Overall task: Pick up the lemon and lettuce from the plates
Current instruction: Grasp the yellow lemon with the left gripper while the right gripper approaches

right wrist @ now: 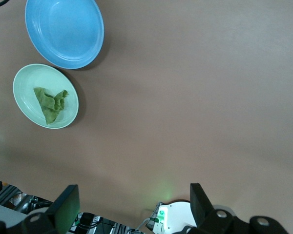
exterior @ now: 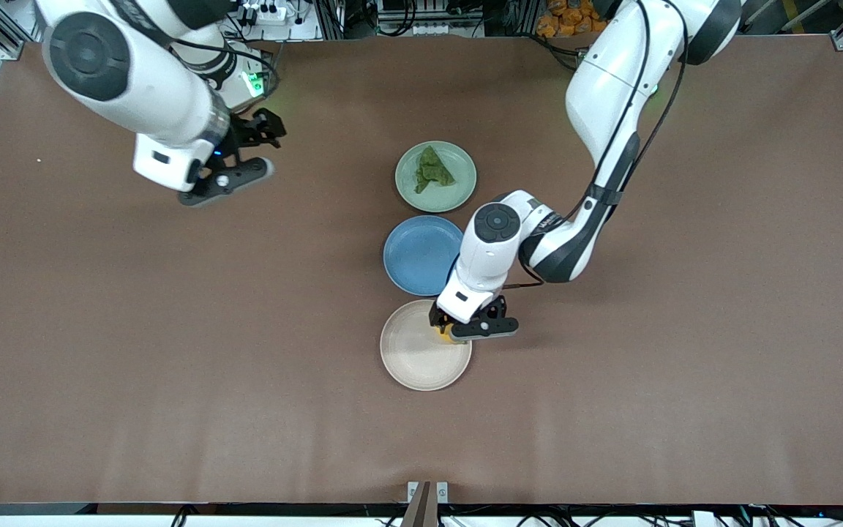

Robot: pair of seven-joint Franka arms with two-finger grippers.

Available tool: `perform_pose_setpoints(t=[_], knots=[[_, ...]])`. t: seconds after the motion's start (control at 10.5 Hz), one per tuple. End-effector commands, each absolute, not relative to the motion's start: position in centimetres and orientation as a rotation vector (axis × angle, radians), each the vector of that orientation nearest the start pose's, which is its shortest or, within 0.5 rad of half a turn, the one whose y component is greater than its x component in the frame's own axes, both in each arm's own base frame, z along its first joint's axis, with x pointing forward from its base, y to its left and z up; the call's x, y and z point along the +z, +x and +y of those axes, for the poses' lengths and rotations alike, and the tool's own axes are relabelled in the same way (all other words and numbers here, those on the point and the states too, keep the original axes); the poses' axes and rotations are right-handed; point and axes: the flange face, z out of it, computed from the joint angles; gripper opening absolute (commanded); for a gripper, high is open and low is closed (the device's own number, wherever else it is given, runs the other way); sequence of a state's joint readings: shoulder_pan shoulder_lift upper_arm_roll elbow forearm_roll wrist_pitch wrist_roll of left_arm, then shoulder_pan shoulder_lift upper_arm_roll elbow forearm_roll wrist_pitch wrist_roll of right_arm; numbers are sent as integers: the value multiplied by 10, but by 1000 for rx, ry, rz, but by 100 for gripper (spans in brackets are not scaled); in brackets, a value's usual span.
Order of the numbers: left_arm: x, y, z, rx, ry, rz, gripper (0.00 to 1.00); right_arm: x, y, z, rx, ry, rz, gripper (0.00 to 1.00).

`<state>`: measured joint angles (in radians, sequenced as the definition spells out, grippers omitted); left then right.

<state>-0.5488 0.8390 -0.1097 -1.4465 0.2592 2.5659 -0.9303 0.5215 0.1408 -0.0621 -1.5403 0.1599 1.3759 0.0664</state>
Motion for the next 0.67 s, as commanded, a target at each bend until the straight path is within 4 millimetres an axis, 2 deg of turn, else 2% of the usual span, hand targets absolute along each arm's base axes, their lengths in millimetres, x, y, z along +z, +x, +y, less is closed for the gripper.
perform_pose_setpoints(t=[0.0, 0.19, 0.38, 0.57], knots=[[211, 602, -454, -502, -3239, -201, 100, 533, 492, 310, 497, -2944, -700, 100], [210, 599, -458, -499, -3241, -209, 100, 515, 481, 346, 498, -2942, -769, 100], [207, 596, -461, -490, -3242, -215, 100, 505, 477, 365, 472, -2939, -809, 100], [206, 597, -460, -483, -3243, -275, 100, 479, 481, 386, 375, -2932, -815, 100]])
